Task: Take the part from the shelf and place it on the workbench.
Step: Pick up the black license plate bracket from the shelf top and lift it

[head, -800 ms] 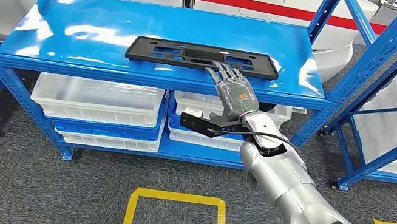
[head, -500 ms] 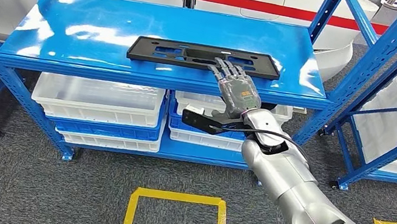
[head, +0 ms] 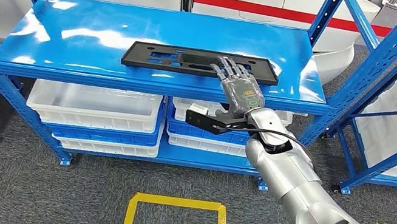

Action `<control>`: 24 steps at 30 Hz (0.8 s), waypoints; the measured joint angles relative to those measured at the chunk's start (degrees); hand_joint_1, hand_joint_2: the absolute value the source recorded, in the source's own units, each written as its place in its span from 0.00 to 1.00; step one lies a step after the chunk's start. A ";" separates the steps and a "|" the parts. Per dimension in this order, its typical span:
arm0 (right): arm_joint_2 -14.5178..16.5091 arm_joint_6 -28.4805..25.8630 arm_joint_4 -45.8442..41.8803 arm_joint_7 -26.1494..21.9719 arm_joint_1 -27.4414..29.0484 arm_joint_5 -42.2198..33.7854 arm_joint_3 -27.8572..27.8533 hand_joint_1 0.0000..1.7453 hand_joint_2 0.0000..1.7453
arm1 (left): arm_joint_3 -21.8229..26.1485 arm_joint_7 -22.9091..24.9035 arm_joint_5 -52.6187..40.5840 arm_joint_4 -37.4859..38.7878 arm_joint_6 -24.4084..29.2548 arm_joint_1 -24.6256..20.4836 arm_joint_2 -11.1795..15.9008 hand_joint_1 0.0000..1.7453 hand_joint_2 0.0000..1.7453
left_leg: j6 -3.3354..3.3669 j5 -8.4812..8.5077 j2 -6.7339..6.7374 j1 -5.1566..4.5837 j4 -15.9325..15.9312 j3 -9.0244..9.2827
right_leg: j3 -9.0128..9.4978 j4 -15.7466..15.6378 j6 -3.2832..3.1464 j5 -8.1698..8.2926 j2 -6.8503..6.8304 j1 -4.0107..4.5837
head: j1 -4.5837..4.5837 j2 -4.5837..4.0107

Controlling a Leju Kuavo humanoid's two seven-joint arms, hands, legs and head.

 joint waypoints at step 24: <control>-0.70 -0.30 0.12 -0.17 2.46 -0.12 -0.48 0.01 1.00 | 0.04 -1.61 0.34 0.48 0.37 -0.16 0.01 0.00 0.00 | 0.10 7.15 -0.89 1.87 -0.81 -6.04 | -0.45 15.80 -0.02 -13.18 0.97 -0.45 | 0.01 0.00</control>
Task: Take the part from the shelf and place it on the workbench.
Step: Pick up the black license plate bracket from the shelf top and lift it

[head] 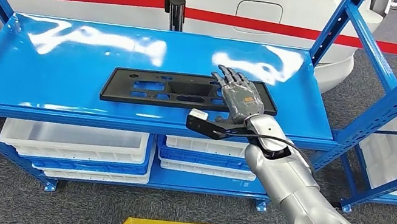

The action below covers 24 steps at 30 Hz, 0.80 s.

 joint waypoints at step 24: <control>-2.00 -5.78 -1.27 -4.07 0.31 -3.64 -1.82 1.00 1.00 | 6.28 -18.43 4.82 -0.01 8.46 0.40 -0.31 0.00 1.00 | -0.89 -1.28 0.30 -0.25 0.09 1.22 | 5.40 -16.78 -1.29 10.66 -0.05 0.56 | -0.07 0.00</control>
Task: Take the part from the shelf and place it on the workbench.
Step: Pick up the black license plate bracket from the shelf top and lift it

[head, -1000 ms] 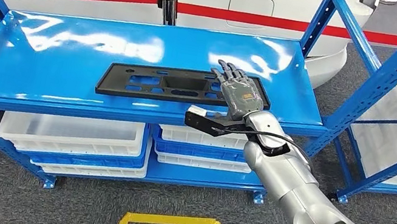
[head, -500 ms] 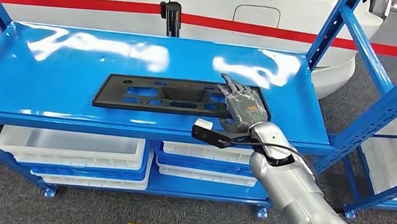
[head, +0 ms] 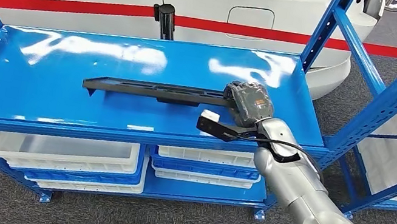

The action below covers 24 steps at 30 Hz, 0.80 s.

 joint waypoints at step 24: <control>-7.38 0.32 -19.74 0.44 2.65 -2.85 -5.77 1.00 1.00 | -1.68 9.54 -3.84 0.03 -5.67 0.30 -0.44 0.00 1.00 | -2.15 -6.23 0.02 1.34 13.89 -6.02 | -2.38 2.52 1.02 0.13 -0.24 -1.34 | 0.19 0.00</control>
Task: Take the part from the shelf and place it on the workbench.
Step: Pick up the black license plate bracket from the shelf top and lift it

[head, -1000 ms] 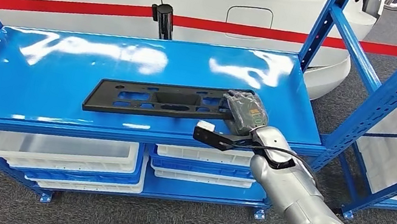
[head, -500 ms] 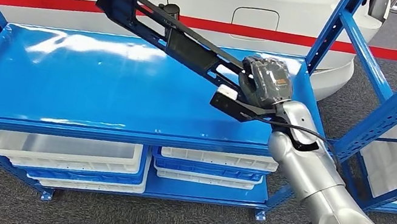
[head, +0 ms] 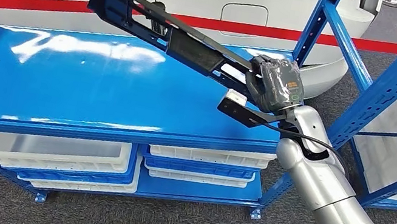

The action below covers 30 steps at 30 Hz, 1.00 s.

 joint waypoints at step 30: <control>-1.75 0.32 -3.62 1.48 4.83 4.29 -5.86 1.00 1.00 | -2.36 1.31 -1.57 0.04 0.96 -0.54 -0.41 0.00 1.00 | -0.90 -0.14 -0.06 -0.35 3.51 -0.98 | -0.06 0.16 -1.23 -0.26 -0.41 0.29 | 0.13 0.00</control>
